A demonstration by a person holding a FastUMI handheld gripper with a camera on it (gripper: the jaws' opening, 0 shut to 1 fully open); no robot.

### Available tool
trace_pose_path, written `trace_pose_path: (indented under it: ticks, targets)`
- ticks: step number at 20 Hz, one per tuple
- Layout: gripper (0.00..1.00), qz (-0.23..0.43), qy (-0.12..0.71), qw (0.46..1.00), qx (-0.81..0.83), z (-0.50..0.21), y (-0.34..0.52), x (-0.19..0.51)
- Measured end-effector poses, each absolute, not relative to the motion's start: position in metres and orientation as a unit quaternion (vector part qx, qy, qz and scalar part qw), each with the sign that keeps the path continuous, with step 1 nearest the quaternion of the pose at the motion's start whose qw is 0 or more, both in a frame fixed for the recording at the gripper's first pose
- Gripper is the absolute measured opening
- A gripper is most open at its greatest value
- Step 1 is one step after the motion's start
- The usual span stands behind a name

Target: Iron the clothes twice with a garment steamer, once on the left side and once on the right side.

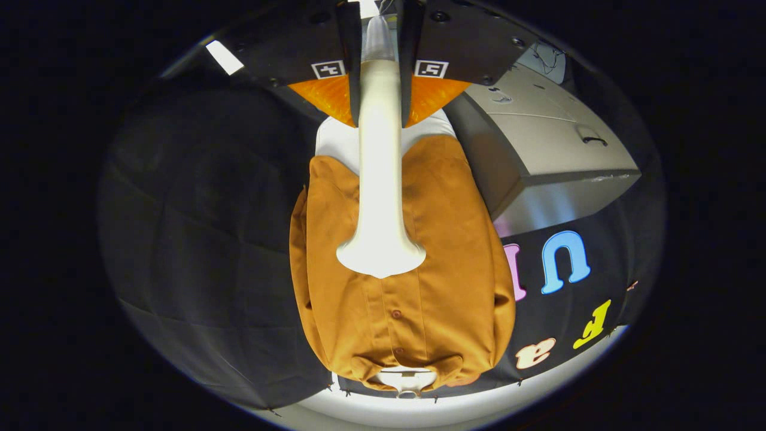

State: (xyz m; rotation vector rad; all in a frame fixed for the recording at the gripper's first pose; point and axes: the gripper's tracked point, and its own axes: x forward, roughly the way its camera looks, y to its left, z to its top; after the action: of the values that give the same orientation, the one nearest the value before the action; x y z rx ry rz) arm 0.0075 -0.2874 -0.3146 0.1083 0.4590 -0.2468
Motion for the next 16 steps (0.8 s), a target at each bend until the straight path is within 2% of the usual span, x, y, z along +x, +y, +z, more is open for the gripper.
trace_pose_path:
  ticks: [9, 16]
  targets:
    - [0.27, -0.109, 0.13, 0.985, 0.032, -0.197, -0.247, 0.049]
    - [0.27, -0.085, 0.07, 0.993, 0.027, -0.113, -0.184, 0.078]
